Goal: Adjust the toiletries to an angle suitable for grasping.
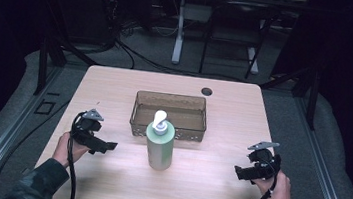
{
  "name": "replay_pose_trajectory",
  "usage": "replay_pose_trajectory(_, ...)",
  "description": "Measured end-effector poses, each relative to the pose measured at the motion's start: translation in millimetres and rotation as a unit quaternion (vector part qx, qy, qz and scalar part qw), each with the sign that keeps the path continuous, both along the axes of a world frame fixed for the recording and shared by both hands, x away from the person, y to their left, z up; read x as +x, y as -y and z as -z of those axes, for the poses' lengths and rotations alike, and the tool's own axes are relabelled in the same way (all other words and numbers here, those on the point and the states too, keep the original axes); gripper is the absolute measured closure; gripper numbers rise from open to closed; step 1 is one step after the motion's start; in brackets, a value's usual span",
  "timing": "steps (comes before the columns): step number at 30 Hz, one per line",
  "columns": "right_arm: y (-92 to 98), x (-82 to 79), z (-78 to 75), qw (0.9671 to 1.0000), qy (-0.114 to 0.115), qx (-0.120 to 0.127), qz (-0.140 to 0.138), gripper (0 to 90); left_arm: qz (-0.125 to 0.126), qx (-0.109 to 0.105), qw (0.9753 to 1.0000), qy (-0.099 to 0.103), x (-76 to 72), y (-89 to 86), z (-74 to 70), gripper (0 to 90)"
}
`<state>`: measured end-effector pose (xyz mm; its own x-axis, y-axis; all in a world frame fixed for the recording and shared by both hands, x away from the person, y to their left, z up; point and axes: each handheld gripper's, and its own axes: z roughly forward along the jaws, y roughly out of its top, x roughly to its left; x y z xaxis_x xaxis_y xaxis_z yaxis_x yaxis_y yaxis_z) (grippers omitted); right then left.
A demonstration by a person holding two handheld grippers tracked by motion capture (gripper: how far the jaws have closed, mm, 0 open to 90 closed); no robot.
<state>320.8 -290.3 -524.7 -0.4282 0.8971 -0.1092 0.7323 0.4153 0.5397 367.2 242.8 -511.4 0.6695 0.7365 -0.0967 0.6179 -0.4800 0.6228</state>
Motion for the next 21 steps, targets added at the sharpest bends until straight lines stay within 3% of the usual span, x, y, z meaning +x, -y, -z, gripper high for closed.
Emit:
replay_pose_trajectory(7, 0.3, 0.7, 0.5, 1.0, -0.003, -0.007, -0.004, 1.7, 0.012, 0.001, 0.9999, -0.005, -2.0, 8.0, -0.6, 0.0)
replay_pose_trajectory(12, -3.1, 3.1, 0.5, 0.9999, -0.009, -0.007, -0.007, 2.1, 0.034, 0.011, 0.9992, -0.017, -5.7, 17.6, -3.4, 0.0)
replay_pose_trajectory(21, -3.4, 4.5, 1.8, 0.9998, -0.016, -0.01, -0.01, 2.3, 0.072, 0.002, 0.9972, -0.016, -15.2, 36.7, -11.5, 0.0)
